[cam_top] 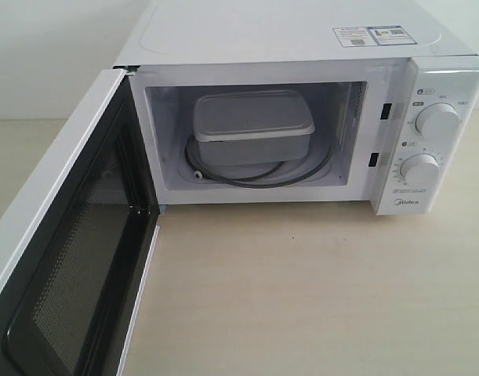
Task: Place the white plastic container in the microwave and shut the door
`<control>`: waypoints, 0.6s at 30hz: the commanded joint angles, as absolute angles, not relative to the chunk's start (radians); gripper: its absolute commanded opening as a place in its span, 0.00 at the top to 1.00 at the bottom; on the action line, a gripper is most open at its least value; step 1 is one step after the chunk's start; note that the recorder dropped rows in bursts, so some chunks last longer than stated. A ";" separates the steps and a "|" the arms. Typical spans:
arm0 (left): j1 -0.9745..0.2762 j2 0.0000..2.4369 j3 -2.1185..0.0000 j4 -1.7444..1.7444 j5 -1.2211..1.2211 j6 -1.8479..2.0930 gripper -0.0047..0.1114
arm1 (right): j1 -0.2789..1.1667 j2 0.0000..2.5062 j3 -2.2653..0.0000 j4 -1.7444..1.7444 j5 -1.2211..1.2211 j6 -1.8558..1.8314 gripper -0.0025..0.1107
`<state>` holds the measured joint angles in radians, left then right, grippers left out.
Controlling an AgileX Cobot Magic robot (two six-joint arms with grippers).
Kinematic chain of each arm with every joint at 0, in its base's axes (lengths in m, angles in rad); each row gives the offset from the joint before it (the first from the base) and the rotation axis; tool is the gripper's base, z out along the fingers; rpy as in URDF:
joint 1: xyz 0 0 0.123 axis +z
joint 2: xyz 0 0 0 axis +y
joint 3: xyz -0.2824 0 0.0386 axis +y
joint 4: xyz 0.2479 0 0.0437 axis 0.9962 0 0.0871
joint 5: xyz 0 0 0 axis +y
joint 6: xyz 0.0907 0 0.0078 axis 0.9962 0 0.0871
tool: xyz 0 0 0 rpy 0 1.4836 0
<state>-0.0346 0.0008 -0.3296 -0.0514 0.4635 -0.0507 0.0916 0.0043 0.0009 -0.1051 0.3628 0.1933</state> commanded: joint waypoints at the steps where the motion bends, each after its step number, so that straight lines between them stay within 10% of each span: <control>1: -0.032 0.000 -0.460 -0.145 0.686 -0.106 0.93 | 0.089 0.000 0.000 -0.109 0.364 0.197 0.98; 18: -0.032 0.000 -0.537 -0.269 0.891 -0.106 0.93 | 0.089 0.000 0.000 -0.109 0.364 0.197 0.98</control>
